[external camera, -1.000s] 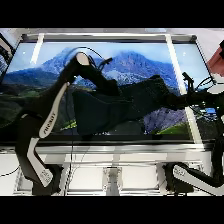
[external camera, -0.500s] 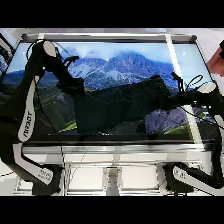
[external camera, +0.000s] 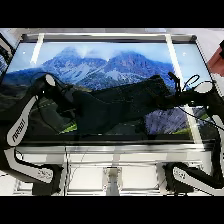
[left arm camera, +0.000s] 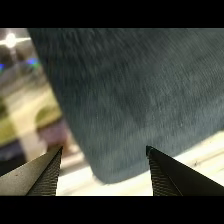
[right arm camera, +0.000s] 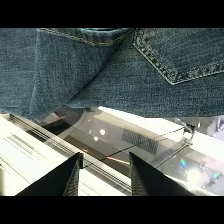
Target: Fold the clothes and pants, and hang the long-sleeved shirts on hangers.
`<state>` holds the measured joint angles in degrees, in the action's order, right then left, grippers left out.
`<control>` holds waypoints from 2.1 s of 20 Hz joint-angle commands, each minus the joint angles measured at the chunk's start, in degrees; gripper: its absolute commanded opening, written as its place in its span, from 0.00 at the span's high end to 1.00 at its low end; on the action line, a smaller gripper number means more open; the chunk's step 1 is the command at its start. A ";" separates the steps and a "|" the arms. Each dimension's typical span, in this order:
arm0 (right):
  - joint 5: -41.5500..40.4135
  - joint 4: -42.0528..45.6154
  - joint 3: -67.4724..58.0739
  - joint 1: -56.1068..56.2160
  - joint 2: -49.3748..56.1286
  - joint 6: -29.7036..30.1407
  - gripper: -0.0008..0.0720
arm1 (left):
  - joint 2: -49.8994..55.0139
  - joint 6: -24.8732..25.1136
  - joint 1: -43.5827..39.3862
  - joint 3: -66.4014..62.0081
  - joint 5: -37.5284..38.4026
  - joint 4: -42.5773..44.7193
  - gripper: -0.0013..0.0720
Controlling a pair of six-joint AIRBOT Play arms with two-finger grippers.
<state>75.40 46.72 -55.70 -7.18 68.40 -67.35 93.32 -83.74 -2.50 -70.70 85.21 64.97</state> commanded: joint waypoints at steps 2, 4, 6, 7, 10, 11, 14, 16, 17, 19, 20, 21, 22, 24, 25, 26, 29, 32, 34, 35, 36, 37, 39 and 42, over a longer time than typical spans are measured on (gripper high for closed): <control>-0.04 -0.09 0.00 0.09 -0.02 -0.07 0.52 | -0.37 5.57 0.42 6.32 -11.26 -7.63 0.19; -0.07 -0.24 0.00 0.09 -0.02 -0.07 0.52 | -0.37 6.12 0.37 6.32 -14.45 -9.55 0.19; -0.02 -0.61 0.00 0.09 -0.02 -0.07 0.52 | -0.37 6.12 0.35 6.32 -16.76 -9.53 0.20; -0.02 -0.68 0.00 0.09 -0.02 -0.07 0.52 | -0.37 6.27 0.35 6.32 -17.38 -9.53 0.34; -0.04 -0.98 0.00 0.09 -0.02 -0.07 0.52 | -0.61 6.99 0.44 6.27 -17.46 -9.55 0.95; -0.02 -1.16 0.00 0.09 -0.02 -0.07 0.52 | -1.27 7.54 0.85 6.21 -16.98 -9.53 0.95; 0.00 -2.51 0.00 0.09 -0.02 -0.07 0.52 | -6.75 7.41 5.01 5.03 -14.80 -9.49 0.95; -0.02 -5.25 0.00 0.09 -0.02 0.50 0.52 | -11.28 6.01 9.33 0.20 -9.11 -7.80 0.96; -0.46 -6.29 0.00 0.09 -0.02 2.12 0.52 | -13.40 5.03 11.28 -3.91 -5.42 -5.07 0.96; -3.34 -6.40 0.00 0.09 0.00 2.58 0.52 | -16.17 4.90 13.57 -13.03 1.25 0.17 0.96; -4.44 -6.84 0.00 0.09 0.00 2.56 0.52 | -16.68 4.87 14.01 -17.62 4.28 2.58 0.96; -4.74 -7.63 0.00 0.24 0.00 2.60 0.52 | -16.70 4.55 13.99 -22.71 7.41 5.33 0.96; -4.96 -7.76 0.00 0.81 0.00 2.62 0.52 | -16.57 3.50 13.90 -27.21 9.16 7.58 0.96; -4.98 -7.48 0.00 2.78 0.00 3.48 0.52 | -16.44 2.08 13.90 -33.38 9.16 7.87 0.96; -5.09 -7.48 0.00 3.96 0.00 3.78 0.52 | -16.44 2.08 13.90 -35.21 9.16 7.93 0.96; -5.40 -7.48 0.00 5.07 0.00 3.82 0.52 | -16.44 2.05 13.92 -36.46 9.35 8.31 0.96; -6.71 -7.48 0.00 8.68 0.00 3.82 0.52 | -16.02 2.03 13.92 -37.18 11.21 8.55 0.96; -7.54 -7.48 0.00 11.26 0.00 3.82 0.52 | -13.81 1.20 12.68 -37.20 13.05 8.31 0.96; -7.54 -7.48 0.00 12.02 0.00 3.82 0.52 | -11.74 0.94 9.94 -37.20 13.27 8.31 0.96; -7.56 -7.43 0.00 12.11 0.00 3.85 0.52 | -10.60 0.96 8.04 -37.22 13.22 8.31 0.96; -7.69 -7.41 0.00 12.11 0.00 3.87 0.52 | -9.11 0.96 5.75 -37.64 13.22 8.33 0.96; -8.02 -7.28 0.00 12.11 0.00 3.87 0.52 | -7.28 0.46 3.23 -38.75 13.22 8.33 0.96; -9.16 -6.82 0.00 12.11 0.00 3.85 0.52 | -2.99 -0.57 -1.86 -43.10 13.22 8.33 0.96; -10.16 -5.90 0.00 12.11 0.00 3.85 0.52 | 3.58 -1.51 -9.84 -50.31 11.78 8.33 0.96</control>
<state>66.30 39.99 -55.70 4.78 68.40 -63.51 91.53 -84.09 -5.63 -115.83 98.06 73.25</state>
